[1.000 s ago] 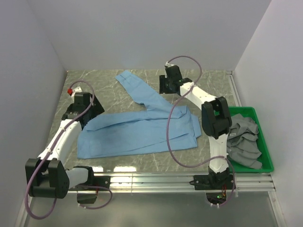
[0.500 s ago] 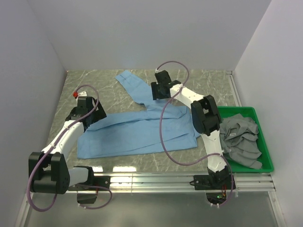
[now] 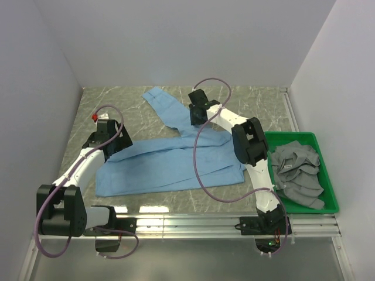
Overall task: Fold and stack the long sleeve shirts
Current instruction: Fold the shirt
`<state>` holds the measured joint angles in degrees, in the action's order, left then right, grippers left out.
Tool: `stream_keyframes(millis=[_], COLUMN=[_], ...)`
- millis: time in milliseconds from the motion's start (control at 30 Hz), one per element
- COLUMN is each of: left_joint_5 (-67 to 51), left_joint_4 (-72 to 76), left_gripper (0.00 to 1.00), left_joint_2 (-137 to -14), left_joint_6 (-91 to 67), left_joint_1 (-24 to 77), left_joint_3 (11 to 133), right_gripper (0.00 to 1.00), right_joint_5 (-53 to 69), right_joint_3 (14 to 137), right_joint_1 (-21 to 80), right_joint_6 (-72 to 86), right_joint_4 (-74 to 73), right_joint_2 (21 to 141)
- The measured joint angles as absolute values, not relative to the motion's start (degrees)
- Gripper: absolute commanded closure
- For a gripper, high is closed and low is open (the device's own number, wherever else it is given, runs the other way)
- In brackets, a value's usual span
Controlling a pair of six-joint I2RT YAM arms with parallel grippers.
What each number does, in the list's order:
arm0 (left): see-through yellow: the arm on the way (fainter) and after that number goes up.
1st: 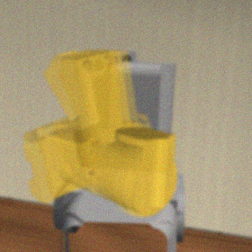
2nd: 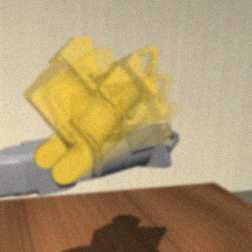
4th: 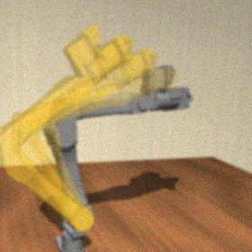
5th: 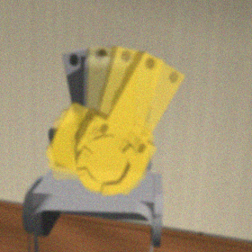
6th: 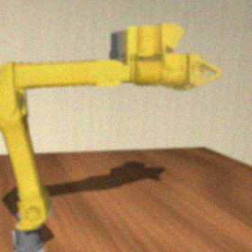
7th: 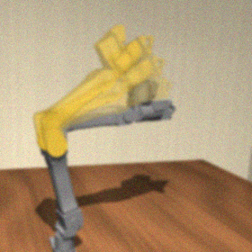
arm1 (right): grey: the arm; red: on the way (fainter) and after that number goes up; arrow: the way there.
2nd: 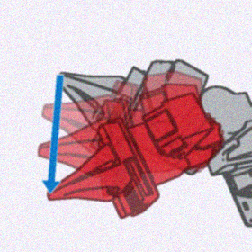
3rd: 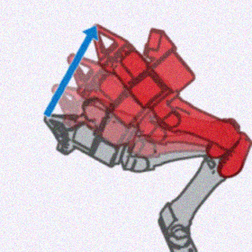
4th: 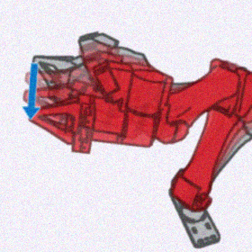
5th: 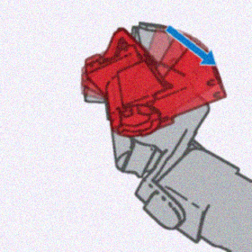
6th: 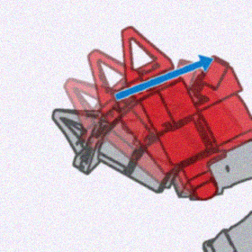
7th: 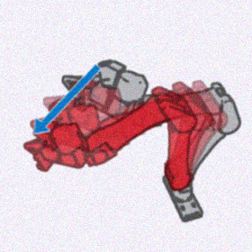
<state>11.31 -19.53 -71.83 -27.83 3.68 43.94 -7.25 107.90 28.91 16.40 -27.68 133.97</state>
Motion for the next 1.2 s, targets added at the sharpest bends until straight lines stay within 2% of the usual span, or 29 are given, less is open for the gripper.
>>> stream_keyframes(millis=[67,100,133,200,667,1033,1200], left_joint_5=[11.3,11.3,11.3,11.3,11.4,11.4,11.4], left_joint_4=[-19.5,-19.5,-19.5,-19.5,-19.5,-19.5,-19.6], left_gripper=[0.01,0.01,0.01,0.01,0.01,0.01,0.01], left_joint_2=[-71.9,-71.9,-71.9,-71.9,-71.9,-71.9,-71.8], left_joint_6=[-27.8,-27.8,-27.8,-27.8,-27.8,-27.9,-28.1], left_joint_1=[3.7,3.7,3.7,3.7,3.7,3.7,3.7], left_joint_3=[43.9,43.9,43.9,43.9,43.9,43.9,43.9], right_gripper=[0.71,0.77,0.88,1.0,1.0,1.0,0.98], right_joint_5=[-7.2,-7.2,-7.2,-7.1,-4.9,1.4,6.0], right_joint_3=[108.0,108.0,108.0,108.0,107.1,88.8,75.1], right_joint_1=[28.9,28.9,28.9,28.8,28.8,31.1,35.7], right_joint_6=[16.8,16.9,17.0,17.3,15.6,11.9,10.1], right_joint_4=[-28.0,-28.2,-28.3,-28.4,-28.9,-26.9,-27.1], right_joint_2=[134.0,134.0,134.0,134.0,131.3,102.4,91.7])
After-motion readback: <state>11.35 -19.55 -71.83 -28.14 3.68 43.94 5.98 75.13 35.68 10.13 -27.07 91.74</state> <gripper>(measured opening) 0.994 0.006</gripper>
